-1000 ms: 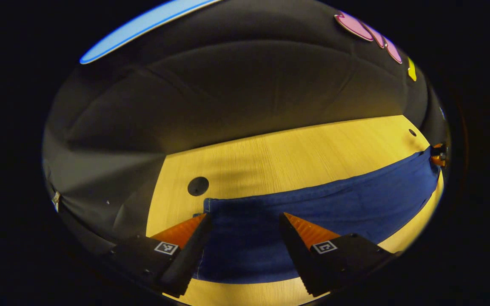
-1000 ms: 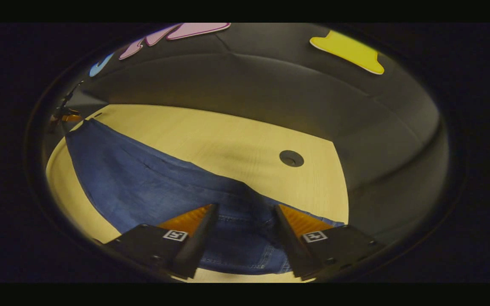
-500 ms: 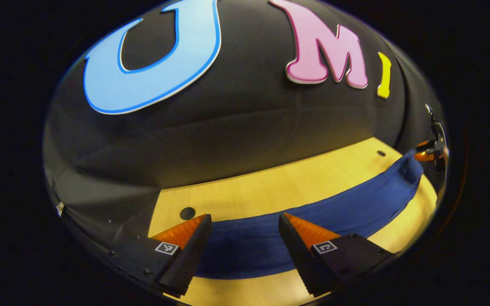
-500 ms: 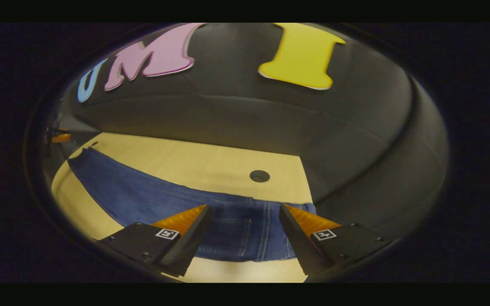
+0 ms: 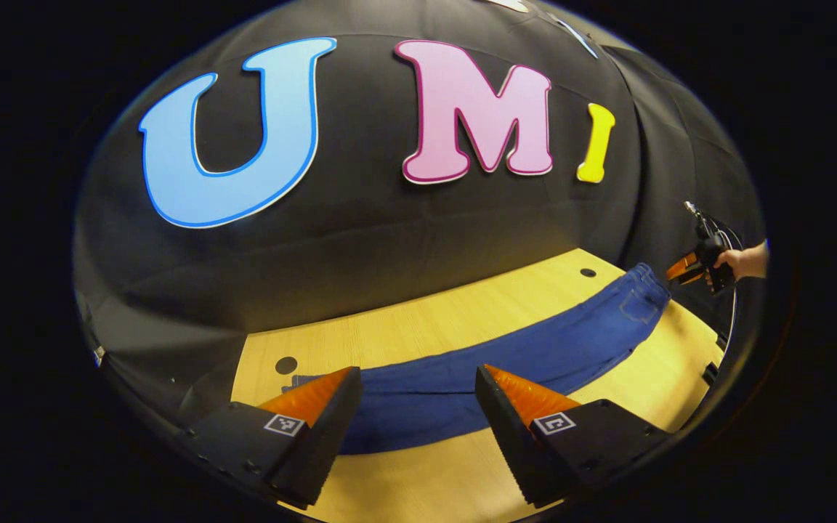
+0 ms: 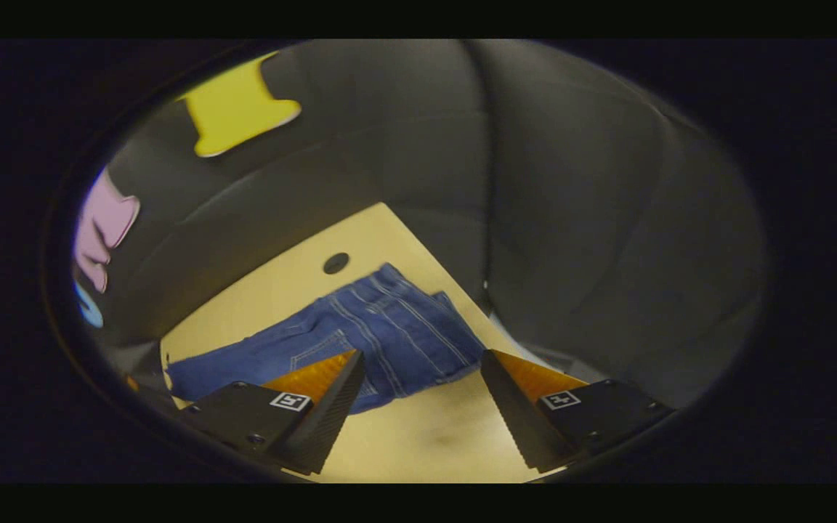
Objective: Grasp the waist and the cuffs of the jeans and fold them to make the two legs overlap; first hold the waist and fold one-third of the jeans toward the cuffs, then hold the cuffs and fold the remaining one-third in the same direction to finish folding.
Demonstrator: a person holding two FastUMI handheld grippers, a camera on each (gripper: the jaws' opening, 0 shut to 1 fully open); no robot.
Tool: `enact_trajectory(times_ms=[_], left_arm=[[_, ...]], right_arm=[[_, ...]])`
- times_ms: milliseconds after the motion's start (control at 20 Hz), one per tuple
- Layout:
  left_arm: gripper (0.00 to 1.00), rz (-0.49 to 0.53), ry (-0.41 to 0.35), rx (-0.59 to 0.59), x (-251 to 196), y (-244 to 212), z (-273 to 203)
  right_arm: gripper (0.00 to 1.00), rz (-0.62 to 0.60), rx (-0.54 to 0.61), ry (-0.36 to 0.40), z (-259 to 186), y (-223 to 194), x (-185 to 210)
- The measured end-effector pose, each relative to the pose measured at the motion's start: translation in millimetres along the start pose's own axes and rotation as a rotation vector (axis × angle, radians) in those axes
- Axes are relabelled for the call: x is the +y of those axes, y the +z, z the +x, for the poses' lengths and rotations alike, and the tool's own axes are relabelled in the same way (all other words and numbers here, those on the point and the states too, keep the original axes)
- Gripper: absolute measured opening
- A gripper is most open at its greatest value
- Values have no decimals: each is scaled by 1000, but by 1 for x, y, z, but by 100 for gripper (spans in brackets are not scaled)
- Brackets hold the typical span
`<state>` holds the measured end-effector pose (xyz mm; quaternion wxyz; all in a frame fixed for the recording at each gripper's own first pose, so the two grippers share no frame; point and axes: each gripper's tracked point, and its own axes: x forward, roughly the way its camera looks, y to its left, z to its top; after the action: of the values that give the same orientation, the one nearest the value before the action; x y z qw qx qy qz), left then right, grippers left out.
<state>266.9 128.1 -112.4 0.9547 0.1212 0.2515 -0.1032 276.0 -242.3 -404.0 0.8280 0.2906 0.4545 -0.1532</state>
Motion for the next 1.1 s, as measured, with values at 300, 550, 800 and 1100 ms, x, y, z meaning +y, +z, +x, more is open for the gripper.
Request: enact_trajectory(times_ms=[300,550,800,1100], left_arm=[[98,2,16,42,-6,-21,-14],[98,-18,38,62,-6,-29,-11],[98,-26,32,62,-17,-27,-9],[98,-22,43,70,-13,-32,-20]], right_arm=[[98,310,78,-7,27,-11,-14],[98,407,101,-27,47,-16,0],[25,495,87,-34,59,-25,1],[0,356,16,3,52,-10,7]])
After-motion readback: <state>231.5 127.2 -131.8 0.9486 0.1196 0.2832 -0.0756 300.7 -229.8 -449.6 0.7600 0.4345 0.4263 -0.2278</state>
